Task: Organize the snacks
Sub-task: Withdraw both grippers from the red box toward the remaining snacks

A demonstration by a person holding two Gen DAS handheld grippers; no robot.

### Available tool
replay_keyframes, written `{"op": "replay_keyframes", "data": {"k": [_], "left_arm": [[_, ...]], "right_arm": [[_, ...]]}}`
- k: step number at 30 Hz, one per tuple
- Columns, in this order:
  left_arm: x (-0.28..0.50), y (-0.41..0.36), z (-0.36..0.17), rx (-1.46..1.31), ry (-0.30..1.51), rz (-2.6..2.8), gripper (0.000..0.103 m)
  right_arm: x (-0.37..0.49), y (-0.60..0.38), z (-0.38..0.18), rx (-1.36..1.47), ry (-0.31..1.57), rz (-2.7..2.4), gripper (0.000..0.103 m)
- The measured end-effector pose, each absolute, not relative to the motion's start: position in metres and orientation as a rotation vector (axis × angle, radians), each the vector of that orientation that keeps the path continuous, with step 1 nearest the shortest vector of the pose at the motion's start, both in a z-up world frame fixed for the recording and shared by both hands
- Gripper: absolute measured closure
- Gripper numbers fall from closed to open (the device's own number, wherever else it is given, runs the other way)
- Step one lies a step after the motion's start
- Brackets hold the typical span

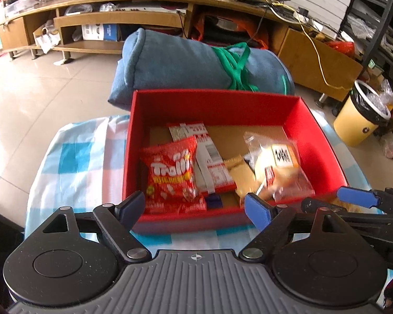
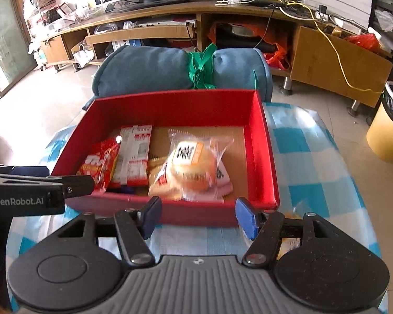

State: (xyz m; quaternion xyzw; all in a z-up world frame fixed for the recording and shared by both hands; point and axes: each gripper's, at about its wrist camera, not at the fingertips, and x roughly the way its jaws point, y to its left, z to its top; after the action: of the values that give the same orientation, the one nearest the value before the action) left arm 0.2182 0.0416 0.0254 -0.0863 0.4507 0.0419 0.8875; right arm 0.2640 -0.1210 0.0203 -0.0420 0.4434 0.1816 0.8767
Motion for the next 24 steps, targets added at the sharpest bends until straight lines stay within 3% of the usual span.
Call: {"op": "replay_keyframes", "data": {"k": [24], "left_arm": [[0.129,0.010,-0.021,-0.191,1.148,-0.032,0.014]], "right_arm": [[0.205,-0.148,0.007,-0.063,1.004,0.399,0.044]]}}
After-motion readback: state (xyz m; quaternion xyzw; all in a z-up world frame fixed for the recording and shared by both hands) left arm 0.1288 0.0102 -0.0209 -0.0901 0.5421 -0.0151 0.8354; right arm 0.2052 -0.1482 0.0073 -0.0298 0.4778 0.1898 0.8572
